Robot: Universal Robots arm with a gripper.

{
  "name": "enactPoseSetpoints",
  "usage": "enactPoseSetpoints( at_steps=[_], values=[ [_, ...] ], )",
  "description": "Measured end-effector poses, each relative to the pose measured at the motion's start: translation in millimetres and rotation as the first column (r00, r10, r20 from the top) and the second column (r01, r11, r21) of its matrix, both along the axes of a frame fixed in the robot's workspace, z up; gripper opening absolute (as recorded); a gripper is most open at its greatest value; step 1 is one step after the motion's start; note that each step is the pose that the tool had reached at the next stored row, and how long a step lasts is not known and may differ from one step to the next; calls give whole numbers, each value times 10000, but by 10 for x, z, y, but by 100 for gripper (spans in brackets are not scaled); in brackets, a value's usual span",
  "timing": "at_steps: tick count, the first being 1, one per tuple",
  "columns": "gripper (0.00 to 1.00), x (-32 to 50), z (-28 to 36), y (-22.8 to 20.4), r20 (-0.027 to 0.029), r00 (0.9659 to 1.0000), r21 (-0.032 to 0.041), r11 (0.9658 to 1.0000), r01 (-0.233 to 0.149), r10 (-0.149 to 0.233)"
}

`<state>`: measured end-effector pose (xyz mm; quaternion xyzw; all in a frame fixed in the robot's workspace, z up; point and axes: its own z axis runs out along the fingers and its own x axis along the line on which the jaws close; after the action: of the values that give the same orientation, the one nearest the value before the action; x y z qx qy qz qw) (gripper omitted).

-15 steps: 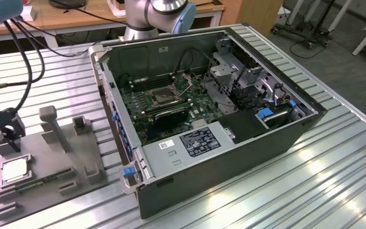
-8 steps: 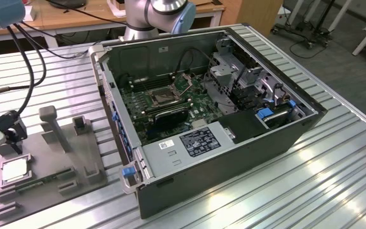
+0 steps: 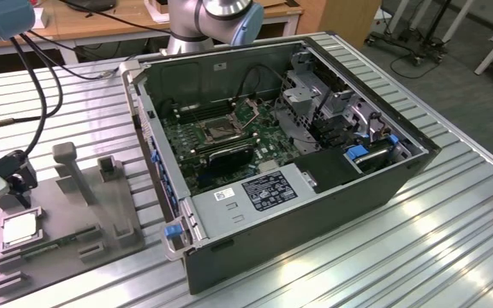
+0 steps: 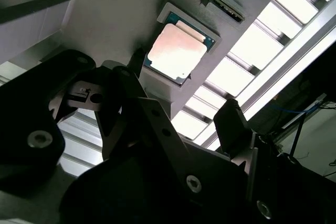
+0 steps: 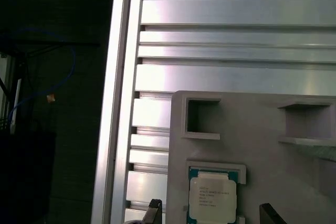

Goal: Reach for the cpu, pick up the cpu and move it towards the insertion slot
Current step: 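Reach for the cpu, then pick up the cpu and move it towards the insertion slot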

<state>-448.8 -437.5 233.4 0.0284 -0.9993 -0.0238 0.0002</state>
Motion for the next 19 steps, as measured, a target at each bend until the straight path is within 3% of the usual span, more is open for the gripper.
enactPoseSetpoints(
  at_steps=[9,19],
  values=[
    [80,2,-23,0,3,10000,-21,10000,0,0],
    [80,13,-159,3,5,10000,-25,10000,0,0]
  ],
)
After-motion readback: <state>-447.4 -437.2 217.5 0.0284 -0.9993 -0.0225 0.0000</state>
